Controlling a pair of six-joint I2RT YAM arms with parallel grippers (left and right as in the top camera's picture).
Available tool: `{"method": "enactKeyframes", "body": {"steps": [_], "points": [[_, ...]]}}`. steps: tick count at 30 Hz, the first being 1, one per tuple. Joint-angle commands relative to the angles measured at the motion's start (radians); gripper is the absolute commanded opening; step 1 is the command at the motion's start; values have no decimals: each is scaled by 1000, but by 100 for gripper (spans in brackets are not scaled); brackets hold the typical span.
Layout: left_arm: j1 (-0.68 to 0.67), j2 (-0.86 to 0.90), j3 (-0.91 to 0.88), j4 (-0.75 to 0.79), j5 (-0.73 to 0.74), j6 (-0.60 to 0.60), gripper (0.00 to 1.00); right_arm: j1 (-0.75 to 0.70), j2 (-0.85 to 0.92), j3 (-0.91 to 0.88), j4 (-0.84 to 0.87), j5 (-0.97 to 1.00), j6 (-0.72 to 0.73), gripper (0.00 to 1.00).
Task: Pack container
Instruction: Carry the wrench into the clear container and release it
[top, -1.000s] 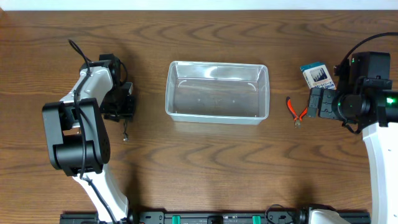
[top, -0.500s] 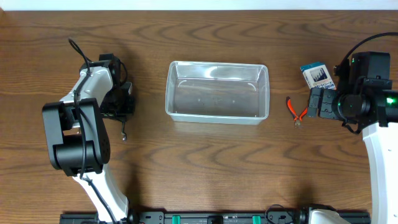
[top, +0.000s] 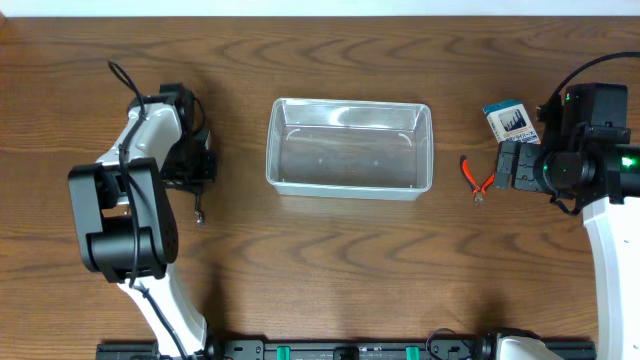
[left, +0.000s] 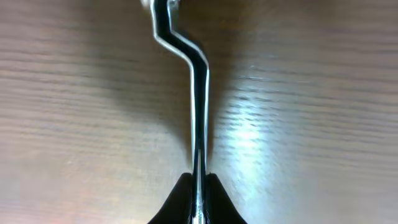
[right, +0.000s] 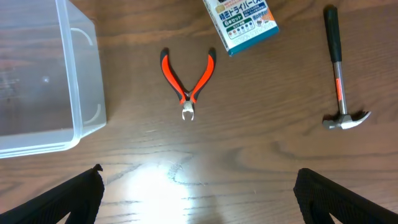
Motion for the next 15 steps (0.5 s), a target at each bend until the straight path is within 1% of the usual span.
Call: {"method": "enactKeyframes", "body": {"steps": [1,4,6,9,10,13,15], "points": [[-59,-128,122,-29,-7,26,6,-5,-5,13,-1,11,-17,99],[-146,-233,188,-38,-6,128,6,-5,-5,13,-1,11,-17,99],[-230,-306,211,-21,-6,251,6,-5,-5,13,0,11,-17,99],[-364,-388,211,18,9,495,6,-5,-5,13,6,11,-17,99],[-414,-406,211,34,11,576,6,-5,-5,13,6,11,-17,99],[-532,-416,211,80,14,730,6,-5,-4,13,6,10,-17,99],[-587,-395,208,96,50,840,6,-5,-5,13,6,10,-17,99]]}}
